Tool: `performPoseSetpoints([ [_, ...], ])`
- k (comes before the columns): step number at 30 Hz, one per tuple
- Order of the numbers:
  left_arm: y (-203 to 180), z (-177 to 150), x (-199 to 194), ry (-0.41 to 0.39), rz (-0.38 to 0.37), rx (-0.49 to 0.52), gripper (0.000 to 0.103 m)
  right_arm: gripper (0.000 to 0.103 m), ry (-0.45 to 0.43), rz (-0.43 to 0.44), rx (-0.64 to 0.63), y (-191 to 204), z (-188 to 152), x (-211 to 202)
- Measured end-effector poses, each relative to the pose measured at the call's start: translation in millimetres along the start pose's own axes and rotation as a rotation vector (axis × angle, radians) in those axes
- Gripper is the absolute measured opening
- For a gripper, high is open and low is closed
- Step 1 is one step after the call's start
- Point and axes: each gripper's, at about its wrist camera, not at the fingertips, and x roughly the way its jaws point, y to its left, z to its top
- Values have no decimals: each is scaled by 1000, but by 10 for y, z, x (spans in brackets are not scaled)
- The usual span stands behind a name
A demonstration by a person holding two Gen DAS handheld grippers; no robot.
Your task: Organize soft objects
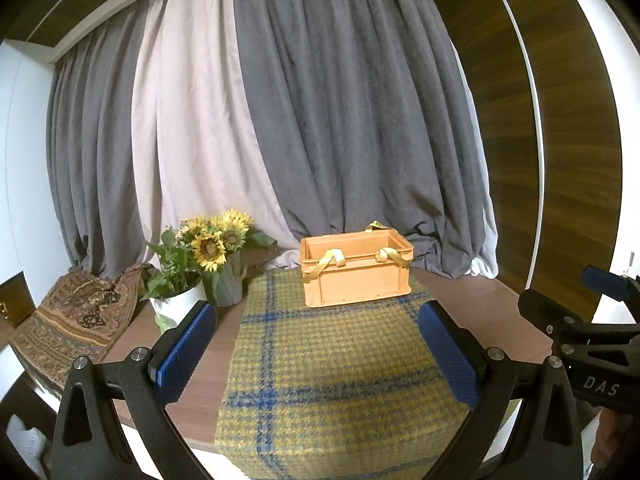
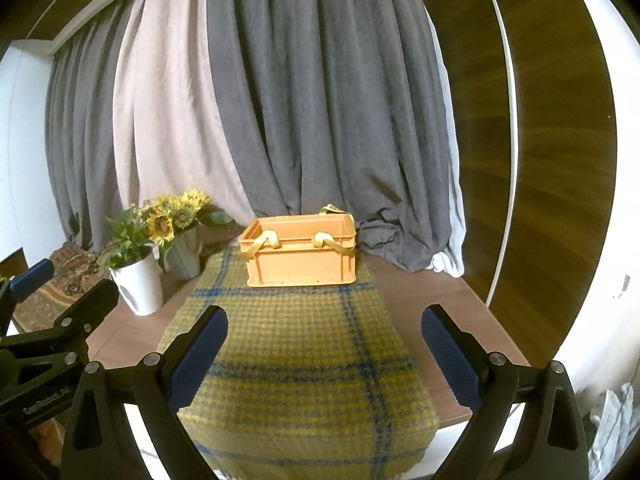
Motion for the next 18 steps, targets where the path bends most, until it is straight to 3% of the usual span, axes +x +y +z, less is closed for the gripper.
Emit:
performPoseSetpoints([
  [18, -60, 37, -59, -9, -7, 3, 103, 99, -7, 0, -1, -63, 6, -90],
])
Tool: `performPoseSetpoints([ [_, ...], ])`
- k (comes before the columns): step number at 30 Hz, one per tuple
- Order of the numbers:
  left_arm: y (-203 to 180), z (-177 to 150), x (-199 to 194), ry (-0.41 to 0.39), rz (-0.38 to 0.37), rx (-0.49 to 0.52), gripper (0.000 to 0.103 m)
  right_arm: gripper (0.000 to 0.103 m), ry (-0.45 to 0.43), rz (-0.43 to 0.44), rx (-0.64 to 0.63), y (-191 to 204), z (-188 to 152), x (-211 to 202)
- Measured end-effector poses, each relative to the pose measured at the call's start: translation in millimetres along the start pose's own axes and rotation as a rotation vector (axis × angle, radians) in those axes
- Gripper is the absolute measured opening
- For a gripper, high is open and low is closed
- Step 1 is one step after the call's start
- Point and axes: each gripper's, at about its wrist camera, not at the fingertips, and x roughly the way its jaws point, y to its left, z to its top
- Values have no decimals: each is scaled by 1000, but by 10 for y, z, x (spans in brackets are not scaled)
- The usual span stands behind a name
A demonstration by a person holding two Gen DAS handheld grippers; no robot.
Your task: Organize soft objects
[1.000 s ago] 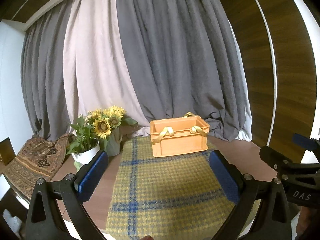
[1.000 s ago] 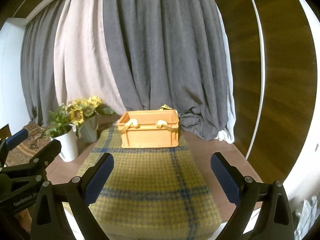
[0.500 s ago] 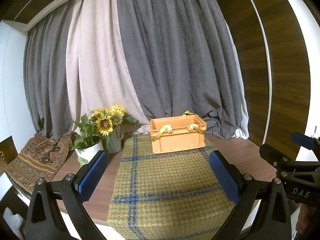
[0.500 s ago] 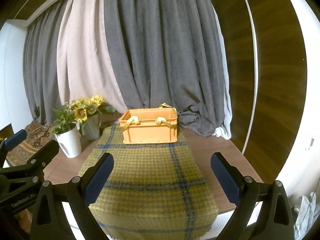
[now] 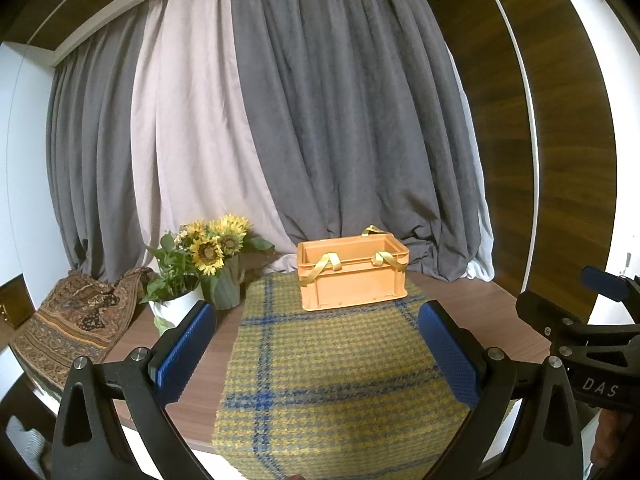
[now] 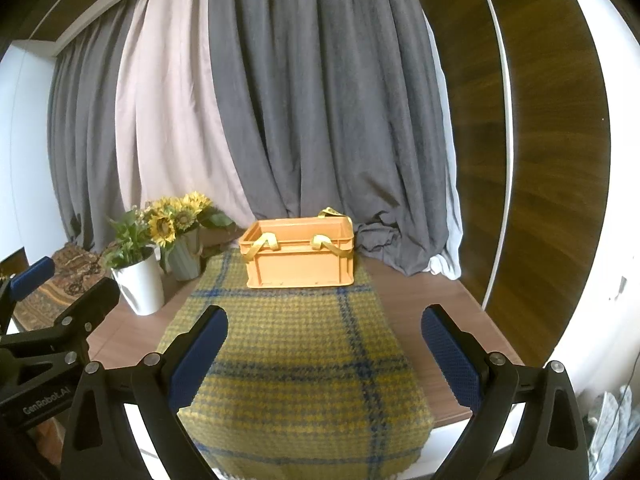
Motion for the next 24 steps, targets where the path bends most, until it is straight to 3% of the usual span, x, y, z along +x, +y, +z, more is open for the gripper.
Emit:
performPoseSetpoints([
  [24, -33, 20, 36, -4, -2, -3, 103, 99, 3, -10, 1, -44, -33, 28],
])
